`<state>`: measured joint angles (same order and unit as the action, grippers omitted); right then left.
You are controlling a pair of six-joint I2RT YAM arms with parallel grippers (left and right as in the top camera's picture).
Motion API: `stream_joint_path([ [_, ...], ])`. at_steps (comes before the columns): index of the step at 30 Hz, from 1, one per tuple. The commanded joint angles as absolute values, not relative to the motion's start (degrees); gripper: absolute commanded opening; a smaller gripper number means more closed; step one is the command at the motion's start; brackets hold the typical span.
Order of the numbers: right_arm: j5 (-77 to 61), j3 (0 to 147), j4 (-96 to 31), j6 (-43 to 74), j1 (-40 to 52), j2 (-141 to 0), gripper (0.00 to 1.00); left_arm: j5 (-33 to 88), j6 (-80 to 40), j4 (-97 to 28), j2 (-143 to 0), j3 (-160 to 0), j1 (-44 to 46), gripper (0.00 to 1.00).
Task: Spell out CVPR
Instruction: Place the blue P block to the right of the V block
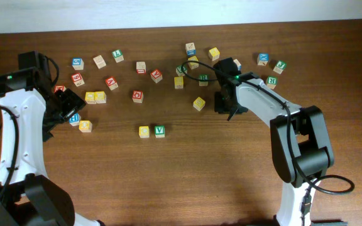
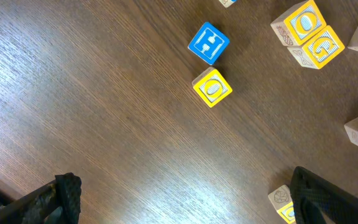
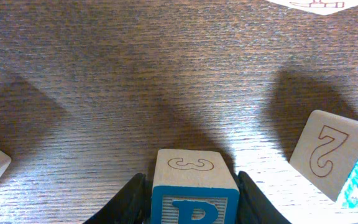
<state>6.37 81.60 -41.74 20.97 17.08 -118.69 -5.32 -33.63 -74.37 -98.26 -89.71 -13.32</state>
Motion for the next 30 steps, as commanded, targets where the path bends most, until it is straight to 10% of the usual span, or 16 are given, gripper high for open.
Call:
stream_joint_path([
  [1,6.0,82.63,-41.85,19.9,17.21,-118.85,0.31,-5.34,-33.58,-74.43,-97.8,-90.0,-13.67,0.99],
  [30,-1.45,82.0,-39.22,32.05,40.86,-119.09,0.22,-5.34,-33.58,-74.43,-97.8,-90.0,-13.67,0.99],
])
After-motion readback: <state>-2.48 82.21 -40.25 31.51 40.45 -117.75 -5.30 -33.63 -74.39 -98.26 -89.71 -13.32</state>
